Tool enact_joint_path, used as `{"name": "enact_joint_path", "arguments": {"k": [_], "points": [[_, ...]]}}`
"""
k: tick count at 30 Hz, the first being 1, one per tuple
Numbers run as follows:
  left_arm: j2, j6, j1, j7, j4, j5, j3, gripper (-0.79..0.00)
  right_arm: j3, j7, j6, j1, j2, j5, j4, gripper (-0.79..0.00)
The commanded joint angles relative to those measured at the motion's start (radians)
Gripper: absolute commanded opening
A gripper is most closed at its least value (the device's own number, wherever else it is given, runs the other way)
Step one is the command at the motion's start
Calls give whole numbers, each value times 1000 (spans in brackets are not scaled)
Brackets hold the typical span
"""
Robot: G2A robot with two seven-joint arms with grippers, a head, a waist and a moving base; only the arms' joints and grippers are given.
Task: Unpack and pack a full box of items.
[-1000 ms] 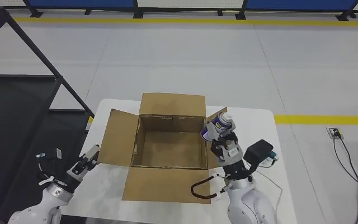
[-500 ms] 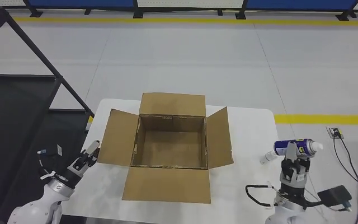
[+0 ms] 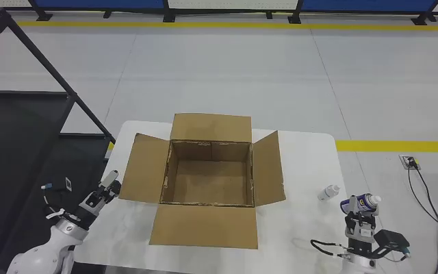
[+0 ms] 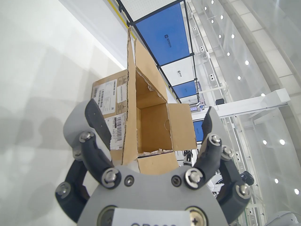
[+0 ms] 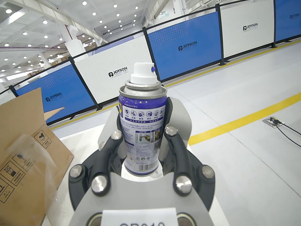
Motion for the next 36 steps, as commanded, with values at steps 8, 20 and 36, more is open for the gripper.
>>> {"name": "enact_joint_path", "arguments": {"k": [8,20,36], "points": [[1,-28,0,-23,-12,4,11,0,0,-1,0,0,0,0,-1,-785],[0,-59,-10,-19,23,-19,20,0,-13,-165,-72,-69,14,-193,34,-785],[0,-74,-36,-30,52,-33,39,0,-64,-191,27,0,27,-386,218,-785]]}}
